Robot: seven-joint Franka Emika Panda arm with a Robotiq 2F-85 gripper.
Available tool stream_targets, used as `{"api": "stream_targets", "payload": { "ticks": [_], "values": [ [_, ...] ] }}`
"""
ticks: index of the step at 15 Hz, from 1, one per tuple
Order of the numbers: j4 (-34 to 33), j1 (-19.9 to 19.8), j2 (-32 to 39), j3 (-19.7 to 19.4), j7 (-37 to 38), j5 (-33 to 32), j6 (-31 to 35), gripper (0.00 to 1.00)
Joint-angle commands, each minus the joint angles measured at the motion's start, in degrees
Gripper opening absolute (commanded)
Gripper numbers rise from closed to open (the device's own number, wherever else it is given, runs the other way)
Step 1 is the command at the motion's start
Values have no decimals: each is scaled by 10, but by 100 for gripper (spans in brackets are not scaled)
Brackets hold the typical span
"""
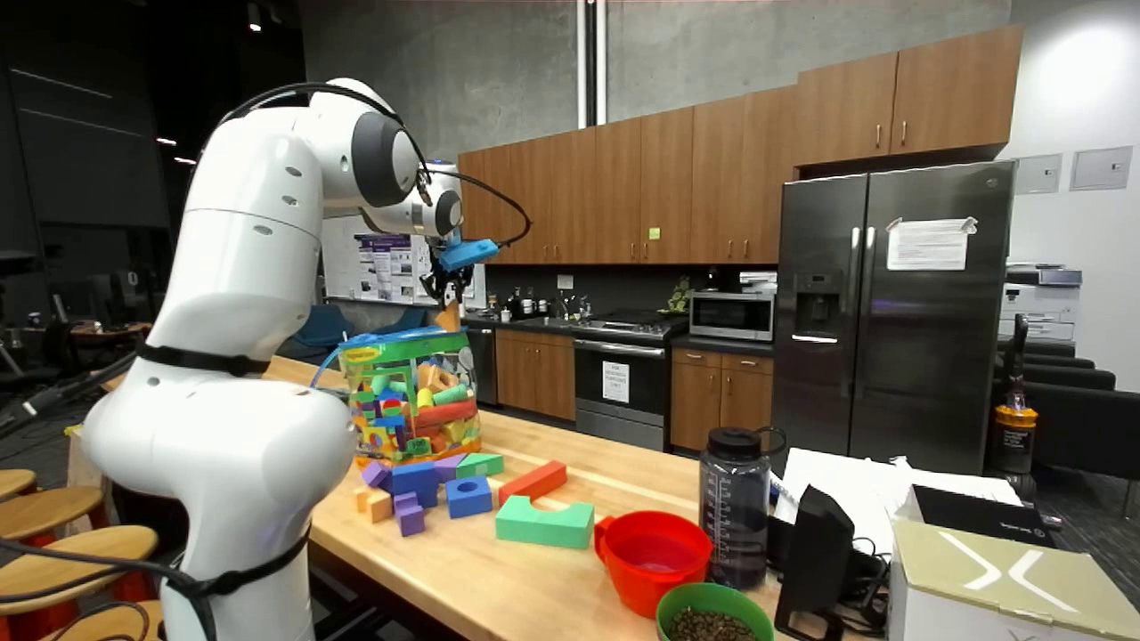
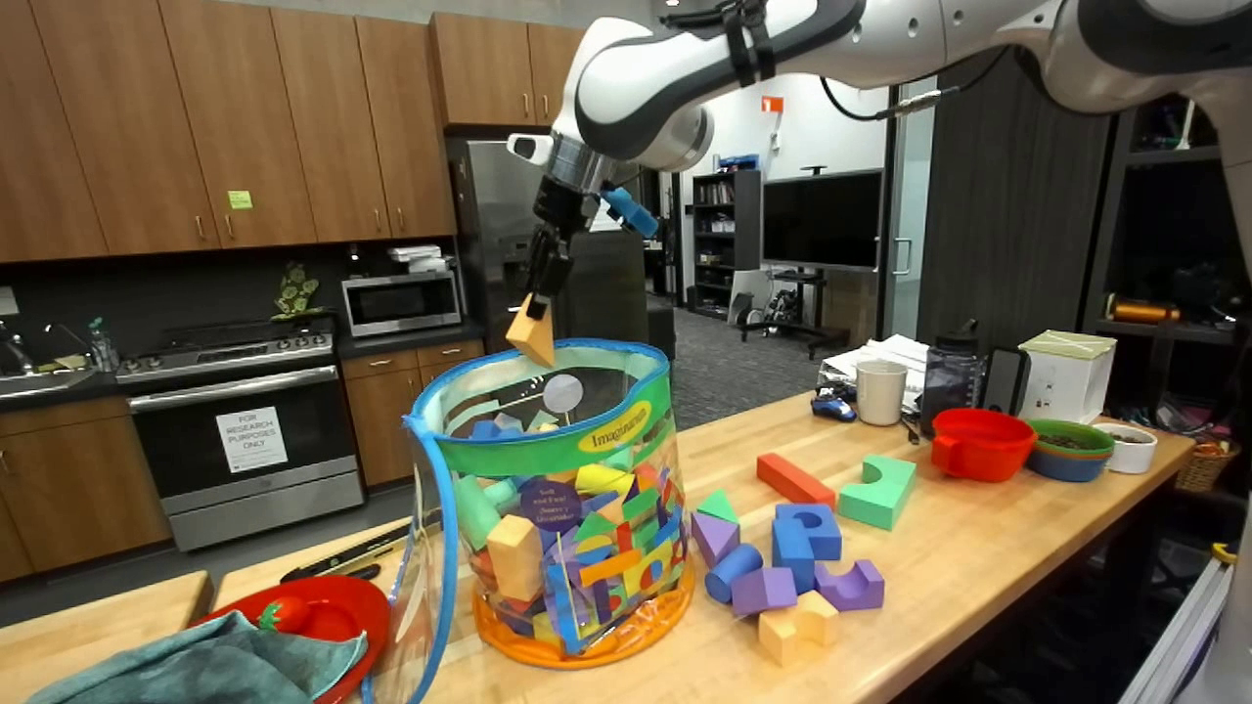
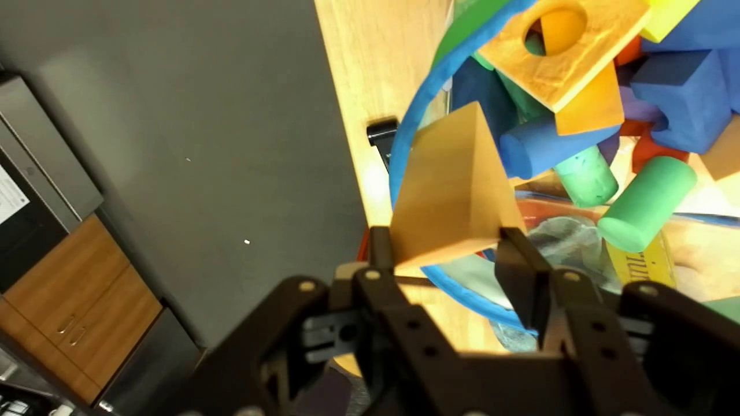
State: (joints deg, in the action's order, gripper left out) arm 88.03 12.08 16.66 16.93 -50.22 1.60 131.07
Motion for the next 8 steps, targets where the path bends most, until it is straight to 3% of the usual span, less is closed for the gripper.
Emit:
{"api": "stream_targets", "payload": {
  "ticks": [1, 8],
  "values": [
    [-12, -2, -24, -13, 11, -20, -53, 23],
    [-66, 0, -49, -26, 24, -41, -147, 23]
  ]
}}
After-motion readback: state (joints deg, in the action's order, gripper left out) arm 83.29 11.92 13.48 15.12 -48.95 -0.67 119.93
